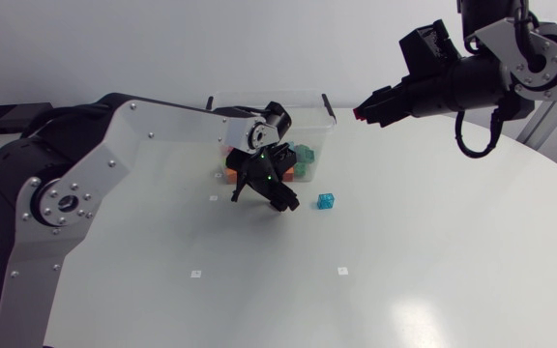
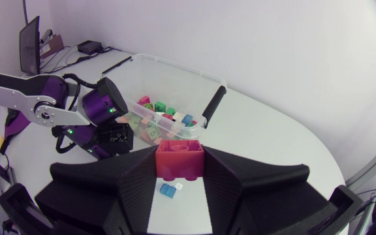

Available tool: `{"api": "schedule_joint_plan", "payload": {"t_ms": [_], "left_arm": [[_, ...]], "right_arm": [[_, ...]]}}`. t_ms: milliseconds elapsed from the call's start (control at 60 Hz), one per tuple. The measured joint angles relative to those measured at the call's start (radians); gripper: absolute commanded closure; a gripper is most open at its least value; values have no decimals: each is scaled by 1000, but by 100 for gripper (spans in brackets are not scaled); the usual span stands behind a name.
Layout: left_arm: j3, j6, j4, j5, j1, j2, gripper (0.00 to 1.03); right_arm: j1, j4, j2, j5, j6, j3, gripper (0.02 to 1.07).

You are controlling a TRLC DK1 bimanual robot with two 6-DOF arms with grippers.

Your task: Place the duplo bricks in the container

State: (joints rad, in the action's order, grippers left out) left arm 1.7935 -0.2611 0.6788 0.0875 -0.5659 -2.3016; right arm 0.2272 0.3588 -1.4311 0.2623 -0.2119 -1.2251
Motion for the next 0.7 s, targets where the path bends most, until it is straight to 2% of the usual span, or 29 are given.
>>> {"api": "schedule_joint_plan", "payload": {"t_ms": [133,233,433,500,700], "left_arm": [[43,2,41,0,0,-13,46],[108,8,96,0,0,-44,57],[156,18,151,-7,-5,-85,60],[160,19,156,-8,-5,-90,69],[152,19,141,-8,-5,-91,70]], "right_arm": [[0,0,-1,0,0,0,68],[0,0,-1,0,0,0,68],[0,4,-1,0,0,0,68],[0,4,-1,0,0,0,68],[0,3,-1,0,7,-15,68]]}}
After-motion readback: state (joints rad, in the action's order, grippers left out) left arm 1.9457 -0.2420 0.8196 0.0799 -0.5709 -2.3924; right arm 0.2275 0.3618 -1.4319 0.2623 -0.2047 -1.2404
